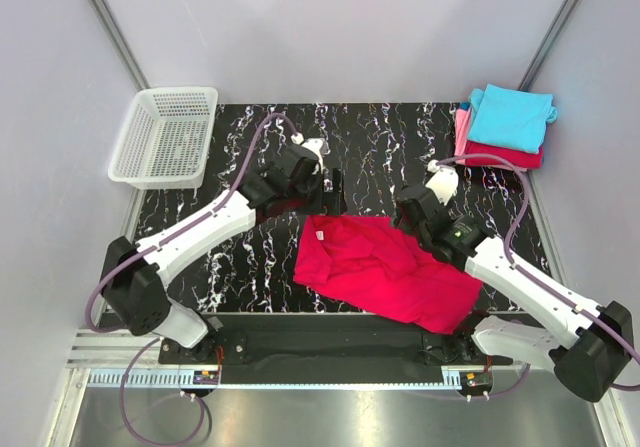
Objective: Fold and stack the t-shirts
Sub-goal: Flatten the tshirt out
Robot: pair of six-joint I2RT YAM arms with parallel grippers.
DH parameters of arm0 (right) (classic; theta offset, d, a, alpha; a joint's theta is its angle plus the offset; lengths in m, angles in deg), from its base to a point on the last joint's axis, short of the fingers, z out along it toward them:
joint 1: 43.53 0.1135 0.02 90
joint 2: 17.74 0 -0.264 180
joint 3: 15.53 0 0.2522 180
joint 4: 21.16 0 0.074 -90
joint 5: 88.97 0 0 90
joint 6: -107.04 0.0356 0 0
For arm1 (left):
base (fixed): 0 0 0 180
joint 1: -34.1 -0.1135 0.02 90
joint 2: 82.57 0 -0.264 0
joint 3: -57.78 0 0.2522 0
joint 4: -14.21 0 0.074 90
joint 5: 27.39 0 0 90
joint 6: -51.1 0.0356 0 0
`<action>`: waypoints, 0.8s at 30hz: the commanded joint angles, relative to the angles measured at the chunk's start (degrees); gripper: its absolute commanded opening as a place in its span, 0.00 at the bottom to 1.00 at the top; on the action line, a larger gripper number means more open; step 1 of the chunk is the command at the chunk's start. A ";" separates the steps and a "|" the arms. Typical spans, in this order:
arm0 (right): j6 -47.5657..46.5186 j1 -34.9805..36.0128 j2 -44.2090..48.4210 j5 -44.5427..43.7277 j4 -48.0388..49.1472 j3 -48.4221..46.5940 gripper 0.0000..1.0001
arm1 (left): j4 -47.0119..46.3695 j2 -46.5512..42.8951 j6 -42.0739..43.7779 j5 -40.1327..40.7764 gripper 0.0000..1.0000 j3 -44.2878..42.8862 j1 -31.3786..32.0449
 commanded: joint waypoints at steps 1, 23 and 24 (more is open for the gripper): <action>0.86 -0.24 1.44 2.45 1.66 2.20 0.67 | -5.93 1.53 -0.78 -2.75 0.98 -0.13 0.04; 7.46 -0.33 -2.95 3.41 1.92 10.11 0.55 | -12.78 12.16 -6.48 -16.97 0.73 -4.61 -0.05; 7.54 -0.33 -2.78 4.03 1.92 10.28 0.55 | -13.04 12.78 -6.92 -17.32 0.71 -4.79 0.13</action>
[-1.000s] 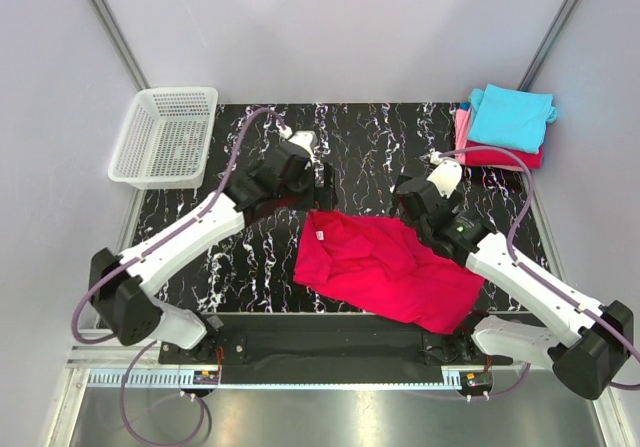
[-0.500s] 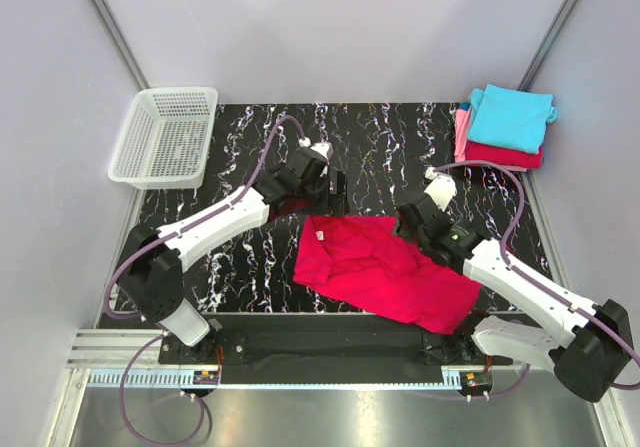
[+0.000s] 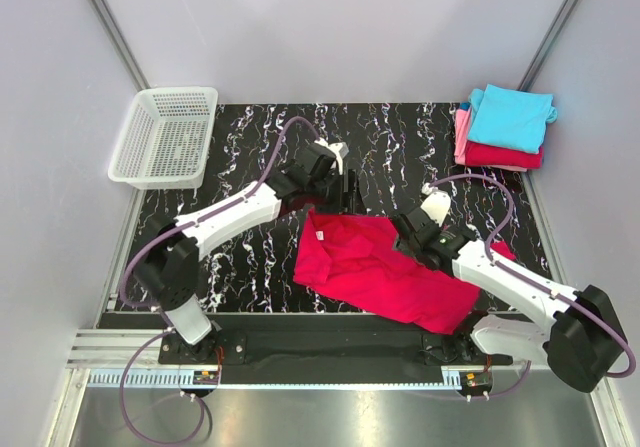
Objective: Fold and stack the t-shirts
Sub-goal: Flatten the tshirt out
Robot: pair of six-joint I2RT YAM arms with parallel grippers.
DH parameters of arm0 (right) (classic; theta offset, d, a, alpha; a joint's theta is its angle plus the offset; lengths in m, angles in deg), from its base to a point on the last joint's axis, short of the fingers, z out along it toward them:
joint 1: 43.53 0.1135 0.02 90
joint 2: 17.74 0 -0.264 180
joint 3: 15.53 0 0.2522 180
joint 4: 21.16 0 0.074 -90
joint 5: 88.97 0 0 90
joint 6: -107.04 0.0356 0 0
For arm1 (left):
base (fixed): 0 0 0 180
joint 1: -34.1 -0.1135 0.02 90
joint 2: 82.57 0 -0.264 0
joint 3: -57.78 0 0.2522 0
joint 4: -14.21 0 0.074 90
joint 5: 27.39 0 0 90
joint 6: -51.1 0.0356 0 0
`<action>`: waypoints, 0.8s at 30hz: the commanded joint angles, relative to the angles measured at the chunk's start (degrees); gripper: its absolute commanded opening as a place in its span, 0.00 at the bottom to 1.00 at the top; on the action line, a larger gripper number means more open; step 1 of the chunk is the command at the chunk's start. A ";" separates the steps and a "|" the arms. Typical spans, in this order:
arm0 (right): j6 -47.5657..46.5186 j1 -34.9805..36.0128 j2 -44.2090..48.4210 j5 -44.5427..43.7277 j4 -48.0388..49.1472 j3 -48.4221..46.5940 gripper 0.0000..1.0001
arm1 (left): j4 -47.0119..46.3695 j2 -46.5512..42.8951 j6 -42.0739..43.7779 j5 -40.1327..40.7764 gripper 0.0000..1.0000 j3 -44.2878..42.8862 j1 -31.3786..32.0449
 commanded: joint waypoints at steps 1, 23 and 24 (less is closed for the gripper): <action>1.86 -0.33 1.03 0.31 1.79 0.19 0.55 | -4.41 2.23 -2.95 -5.85 0.69 -2.91 0.19; 23.02 -0.85 1.20 -14.52 -19.55 -1.64 0.38 | -5.03 9.78 -0.67 -15.26 0.62 -7.74 5.81; 24.35 -1.03 1.12 -16.97 -23.40 -2.27 0.38 | -5.03 10.40 -1.19 -15.26 0.61 -8.27 6.95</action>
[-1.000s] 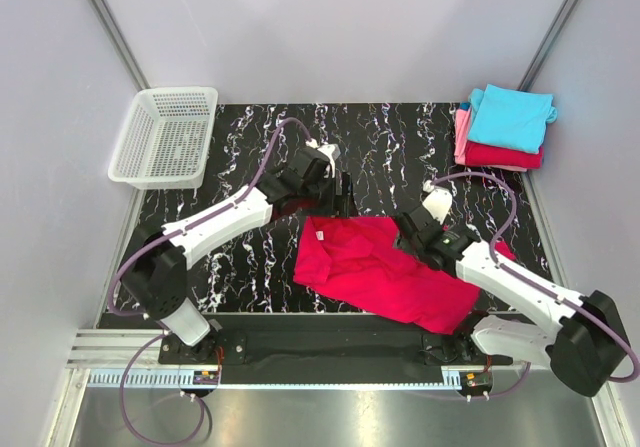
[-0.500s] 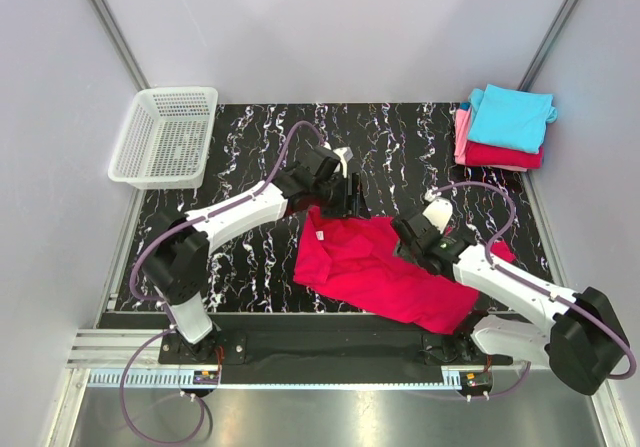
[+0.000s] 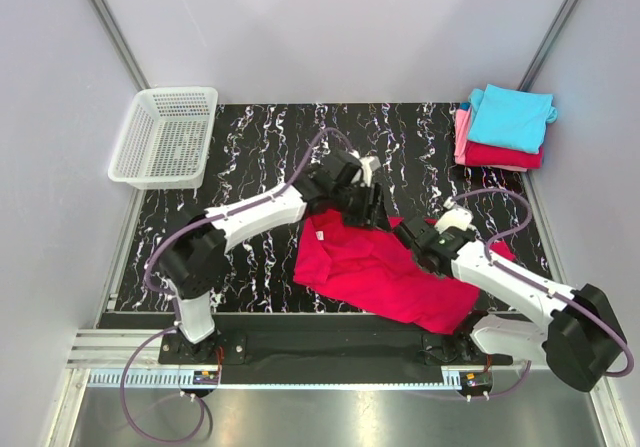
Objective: Fold and stack the t-shirts
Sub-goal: Flatten the tshirt out
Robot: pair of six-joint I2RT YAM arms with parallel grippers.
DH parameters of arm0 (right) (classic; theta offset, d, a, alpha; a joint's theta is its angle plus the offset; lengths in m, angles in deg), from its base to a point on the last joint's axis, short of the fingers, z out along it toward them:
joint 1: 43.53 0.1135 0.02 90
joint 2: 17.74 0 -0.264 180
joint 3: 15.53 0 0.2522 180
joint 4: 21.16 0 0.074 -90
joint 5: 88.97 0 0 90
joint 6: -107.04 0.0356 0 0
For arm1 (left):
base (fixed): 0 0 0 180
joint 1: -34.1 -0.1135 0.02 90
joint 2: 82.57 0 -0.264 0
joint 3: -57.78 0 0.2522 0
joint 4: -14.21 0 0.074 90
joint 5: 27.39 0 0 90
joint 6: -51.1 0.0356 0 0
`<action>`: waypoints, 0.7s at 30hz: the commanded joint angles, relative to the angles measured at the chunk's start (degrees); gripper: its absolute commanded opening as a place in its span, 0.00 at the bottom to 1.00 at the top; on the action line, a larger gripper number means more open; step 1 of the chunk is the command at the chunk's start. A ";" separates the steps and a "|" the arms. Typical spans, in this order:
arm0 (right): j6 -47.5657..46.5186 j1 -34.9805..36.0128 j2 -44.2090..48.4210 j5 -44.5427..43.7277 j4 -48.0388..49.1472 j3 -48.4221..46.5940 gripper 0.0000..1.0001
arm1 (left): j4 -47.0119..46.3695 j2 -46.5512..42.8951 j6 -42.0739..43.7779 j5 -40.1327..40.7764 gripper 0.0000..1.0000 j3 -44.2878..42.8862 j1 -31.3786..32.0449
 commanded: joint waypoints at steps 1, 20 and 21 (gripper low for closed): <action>11.19 -0.77 1.47 -12.05 -12.78 -4.98 0.38 | -1.90 2.82 0.18 -3.81 0.60 -3.36 3.31; -0.65 -12.28 5.68 -18.57 -18.95 -17.29 0.44 | -1.03 15.29 -3.16 5.24 0.63 -11.08 11.22; -0.74 -12.28 5.86 -17.96 -18.95 -17.20 0.45 | -0.85 15.83 -2.98 5.77 0.65 -12.83 11.31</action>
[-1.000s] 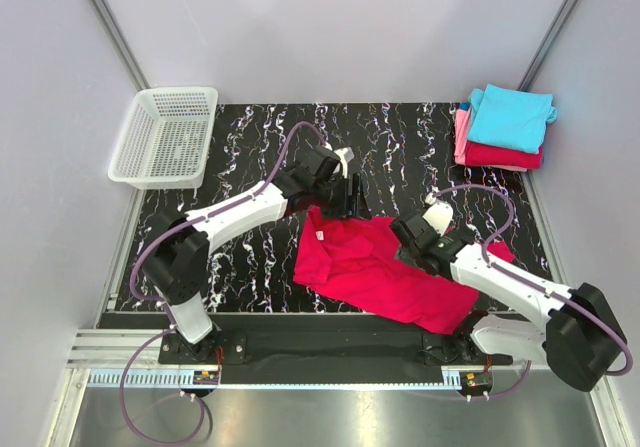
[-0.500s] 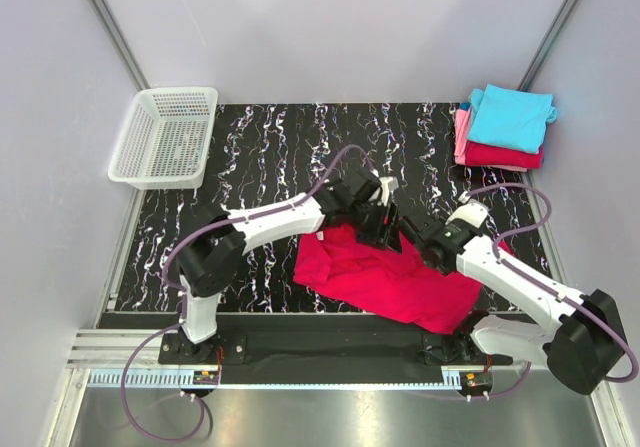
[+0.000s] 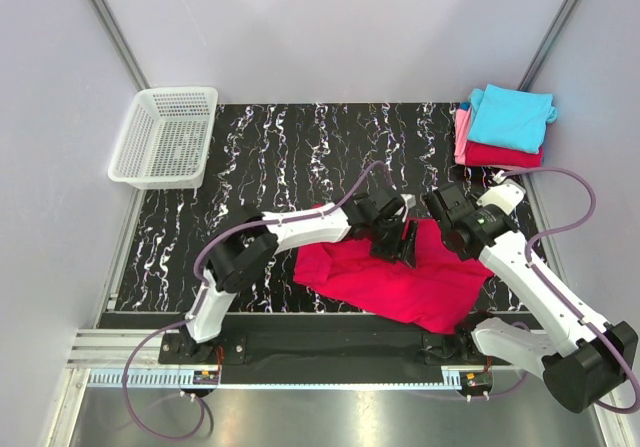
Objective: Fold and stack the t-shirts
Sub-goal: Flatten the tshirt out
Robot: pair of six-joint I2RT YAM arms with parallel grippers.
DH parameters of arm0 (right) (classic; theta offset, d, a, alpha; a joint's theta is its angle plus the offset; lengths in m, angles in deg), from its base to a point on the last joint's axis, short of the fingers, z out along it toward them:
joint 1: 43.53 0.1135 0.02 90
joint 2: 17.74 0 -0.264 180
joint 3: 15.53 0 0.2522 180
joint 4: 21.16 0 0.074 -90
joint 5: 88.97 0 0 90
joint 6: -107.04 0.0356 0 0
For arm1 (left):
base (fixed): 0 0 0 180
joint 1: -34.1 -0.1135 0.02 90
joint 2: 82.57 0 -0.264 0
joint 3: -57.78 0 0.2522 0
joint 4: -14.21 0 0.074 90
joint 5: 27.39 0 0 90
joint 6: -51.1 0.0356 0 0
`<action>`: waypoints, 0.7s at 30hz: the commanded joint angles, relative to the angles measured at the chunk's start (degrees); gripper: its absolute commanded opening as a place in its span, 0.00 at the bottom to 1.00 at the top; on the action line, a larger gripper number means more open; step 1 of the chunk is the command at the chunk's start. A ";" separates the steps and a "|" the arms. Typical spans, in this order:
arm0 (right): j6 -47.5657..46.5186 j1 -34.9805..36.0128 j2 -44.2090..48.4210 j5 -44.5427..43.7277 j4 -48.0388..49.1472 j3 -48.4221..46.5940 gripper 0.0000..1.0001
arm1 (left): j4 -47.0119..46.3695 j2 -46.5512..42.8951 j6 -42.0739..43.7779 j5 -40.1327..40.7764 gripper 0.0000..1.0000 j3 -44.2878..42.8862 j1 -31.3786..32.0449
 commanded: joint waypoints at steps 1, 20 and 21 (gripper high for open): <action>-1.63 -0.50 0.59 -1.58 -1.34 -1.07 0.45 | -0.79 1.47 -0.29 3.50 0.66 -6.09 0.12; -3.48 -2.96 6.83 0.62 -1.25 0.77 0.47 | 11.43 6.84 0.41 11.41 0.62 -14.80 3.11; -3.39 -2.88 6.57 0.71 -1.08 0.77 0.47 | 11.43 6.84 0.24 11.50 0.61 -14.71 3.20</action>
